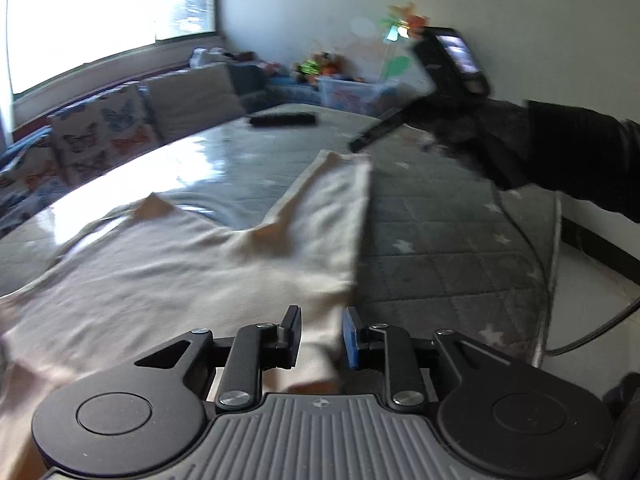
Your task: Fold clothes
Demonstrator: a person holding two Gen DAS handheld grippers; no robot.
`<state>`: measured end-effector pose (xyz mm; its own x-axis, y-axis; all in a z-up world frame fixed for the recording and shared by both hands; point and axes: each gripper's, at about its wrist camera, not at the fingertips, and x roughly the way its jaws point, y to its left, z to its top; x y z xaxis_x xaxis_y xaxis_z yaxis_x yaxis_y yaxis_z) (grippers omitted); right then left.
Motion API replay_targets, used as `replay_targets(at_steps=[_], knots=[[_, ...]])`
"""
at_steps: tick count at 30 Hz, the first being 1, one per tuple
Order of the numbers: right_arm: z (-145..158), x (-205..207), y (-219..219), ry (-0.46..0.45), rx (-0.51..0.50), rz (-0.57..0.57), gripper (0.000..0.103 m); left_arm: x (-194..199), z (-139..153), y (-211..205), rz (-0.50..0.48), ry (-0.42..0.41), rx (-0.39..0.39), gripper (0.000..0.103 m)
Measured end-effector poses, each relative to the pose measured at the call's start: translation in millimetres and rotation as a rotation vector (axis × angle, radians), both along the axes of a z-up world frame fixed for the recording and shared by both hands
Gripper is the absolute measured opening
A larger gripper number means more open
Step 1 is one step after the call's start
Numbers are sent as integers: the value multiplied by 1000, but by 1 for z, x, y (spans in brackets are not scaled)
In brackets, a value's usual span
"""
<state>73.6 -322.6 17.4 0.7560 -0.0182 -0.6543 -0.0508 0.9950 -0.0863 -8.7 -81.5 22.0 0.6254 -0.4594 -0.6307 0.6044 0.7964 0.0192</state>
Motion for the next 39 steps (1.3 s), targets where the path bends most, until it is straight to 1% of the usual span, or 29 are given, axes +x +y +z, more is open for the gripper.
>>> replay_targets(at_steps=[3,6,9,11,13,16,19,24,26,29,31,34,37,39], knots=[[11,-13,20,2,-1,100,31,-3,3,27,96,-6,18,25],[21,-25,46,10,-4,215,33,-2,1,50,179,17,26,25],[29,-36,71,16,-9,317,34,-2,-6,63,223,41,28,24],[32,-44,97,29,-18,408,35,-4,-10,64,217,55,28,23],[30,-52,121,50,-27,485,35,-10,-14,63,189,61,34,23],[22,-63,153,79,-46,595,35,-20,-19,57,142,54,57,23],[10,-73,179,102,-46,669,35,-25,-26,56,130,67,68,23],[-4,-85,209,130,-13,730,35,-30,-19,63,149,50,38,25],[-4,-87,215,127,1,747,35,-31,-11,70,171,24,31,25],[-3,-89,224,125,24,768,35,-29,0,83,231,-26,40,25],[-7,-89,228,137,31,779,35,-23,3,93,298,-52,60,27],[-15,-91,235,157,21,797,35,-6,1,107,400,-78,115,34],[-16,-92,235,160,24,797,35,9,-6,111,440,-102,181,43],[-16,-91,234,163,29,796,35,19,-12,112,443,-99,201,43]])
